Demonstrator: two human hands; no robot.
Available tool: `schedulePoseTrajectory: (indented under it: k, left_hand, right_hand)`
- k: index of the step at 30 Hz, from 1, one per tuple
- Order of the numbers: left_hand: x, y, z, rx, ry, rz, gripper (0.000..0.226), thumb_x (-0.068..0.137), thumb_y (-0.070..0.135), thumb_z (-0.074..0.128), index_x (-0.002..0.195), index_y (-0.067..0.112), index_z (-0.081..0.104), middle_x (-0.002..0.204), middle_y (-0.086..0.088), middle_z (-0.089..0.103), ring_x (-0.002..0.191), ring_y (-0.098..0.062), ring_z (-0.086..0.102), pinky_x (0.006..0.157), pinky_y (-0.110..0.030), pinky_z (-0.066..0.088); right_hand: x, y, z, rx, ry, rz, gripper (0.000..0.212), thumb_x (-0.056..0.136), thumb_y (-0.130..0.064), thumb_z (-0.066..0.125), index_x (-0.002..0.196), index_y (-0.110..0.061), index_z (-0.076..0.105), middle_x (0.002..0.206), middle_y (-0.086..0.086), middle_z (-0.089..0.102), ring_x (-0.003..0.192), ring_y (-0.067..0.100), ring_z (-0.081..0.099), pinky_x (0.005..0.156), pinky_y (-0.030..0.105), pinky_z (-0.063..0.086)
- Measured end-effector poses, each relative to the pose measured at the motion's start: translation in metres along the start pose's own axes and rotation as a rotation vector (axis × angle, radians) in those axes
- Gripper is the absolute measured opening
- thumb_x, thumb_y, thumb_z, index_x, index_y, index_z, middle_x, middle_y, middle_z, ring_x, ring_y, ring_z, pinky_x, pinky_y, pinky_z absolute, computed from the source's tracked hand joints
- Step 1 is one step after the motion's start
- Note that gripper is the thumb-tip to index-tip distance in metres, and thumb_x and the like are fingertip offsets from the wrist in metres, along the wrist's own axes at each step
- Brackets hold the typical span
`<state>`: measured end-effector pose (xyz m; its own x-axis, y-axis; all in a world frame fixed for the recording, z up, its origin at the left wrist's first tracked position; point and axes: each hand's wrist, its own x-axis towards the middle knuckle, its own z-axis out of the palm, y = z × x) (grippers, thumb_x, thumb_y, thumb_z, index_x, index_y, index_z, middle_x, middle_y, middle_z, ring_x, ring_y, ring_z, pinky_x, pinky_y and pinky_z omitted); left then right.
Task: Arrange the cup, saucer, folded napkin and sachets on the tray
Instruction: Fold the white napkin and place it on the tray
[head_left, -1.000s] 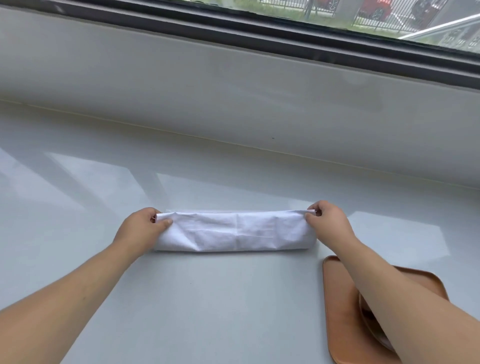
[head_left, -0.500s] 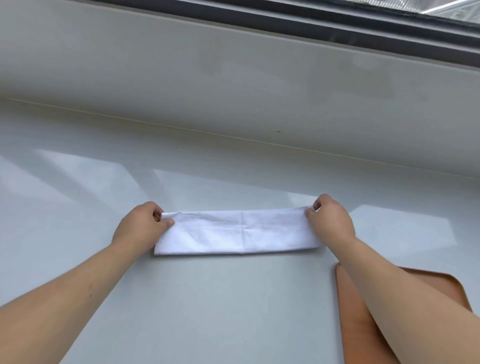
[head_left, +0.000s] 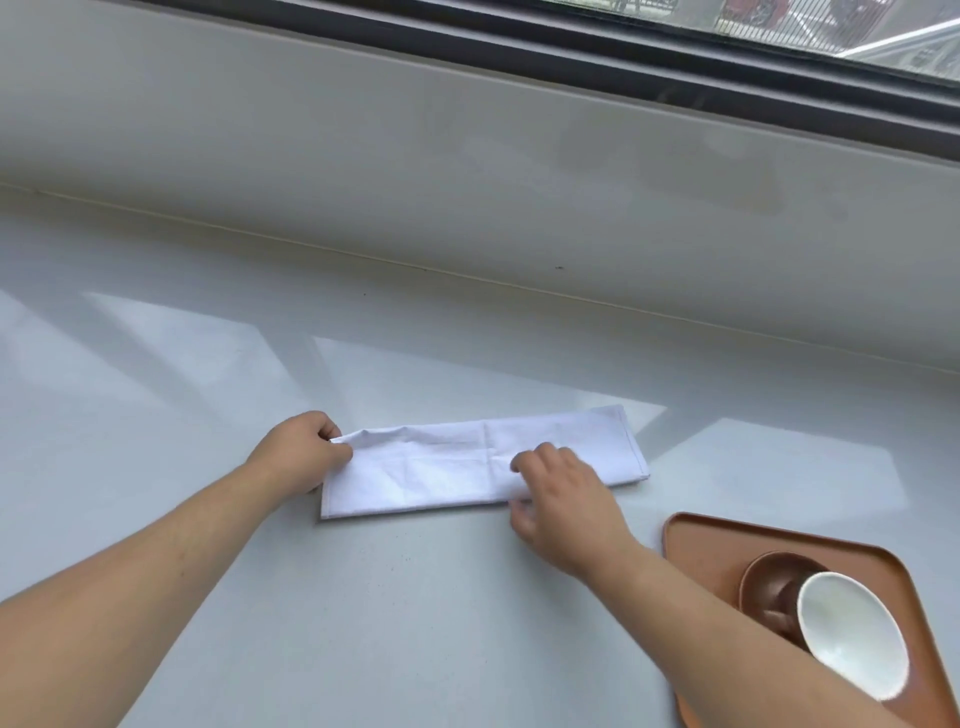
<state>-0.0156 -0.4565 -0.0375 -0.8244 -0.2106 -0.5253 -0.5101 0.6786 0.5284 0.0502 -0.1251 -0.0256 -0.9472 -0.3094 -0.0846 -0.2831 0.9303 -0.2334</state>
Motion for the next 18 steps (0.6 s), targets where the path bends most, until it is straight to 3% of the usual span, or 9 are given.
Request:
schedulePoseTrajectory:
  k: [6,9,15,18]
  left_hand:
    - [-0.039,-0.018,-0.001,0.038,0.048,-0.047,0.008,0.080,0.018,0.066,0.083,0.013,0.060,0.080,-0.008,0.071,0.069,-0.027,0.068,0.062,-0.036,0.048]
    - [-0.058,-0.026,0.001,-0.104,0.046,-0.150,0.011,0.079,0.016,0.063,0.085,0.008,0.060,0.085,-0.015,0.075,0.071,-0.031,0.076,0.071,-0.040,0.055]
    - [-0.099,-0.029,0.011,-0.467,-0.079,-0.311,0.014,0.089,0.008,0.061,0.101,0.001,0.061,0.093,-0.017,0.065,0.065,-0.026,0.071,0.065,-0.035,0.065]
    - [-0.126,-0.033,0.018,-0.333,-0.020,-0.261,0.005,0.088,0.011,0.059,0.091,0.006,0.059,0.092,-0.015,0.065,0.067,-0.027,0.068,0.061,-0.033,0.060]
  right_hand:
    - [-0.025,-0.044,0.019,-0.034,-0.078,-0.143,0.037,0.088,-0.036,0.059,0.120,-0.018,0.056,0.106,0.004,0.056,0.091,0.028,0.052,0.082,0.041,0.050]
    - [-0.037,-0.058,0.022,-0.036,-0.068,-0.176,0.039,0.086,-0.037,0.062,0.119,-0.018,0.055,0.103,0.003,0.055,0.087,0.027,0.052,0.077,0.039,0.052]
    - [-0.061,-0.076,0.028,-0.034,-0.081,-0.200,0.054,0.084,-0.042,0.065,0.131,-0.020,0.049,0.116,0.003,0.053,0.092,0.027,0.052,0.079,0.038,0.052]
    - [-0.078,-0.084,0.031,-0.023,-0.092,-0.208,0.059,0.086,-0.044,0.063,0.138,-0.020,0.046,0.124,0.004,0.052,0.100,0.029,0.052,0.085,0.039,0.051]
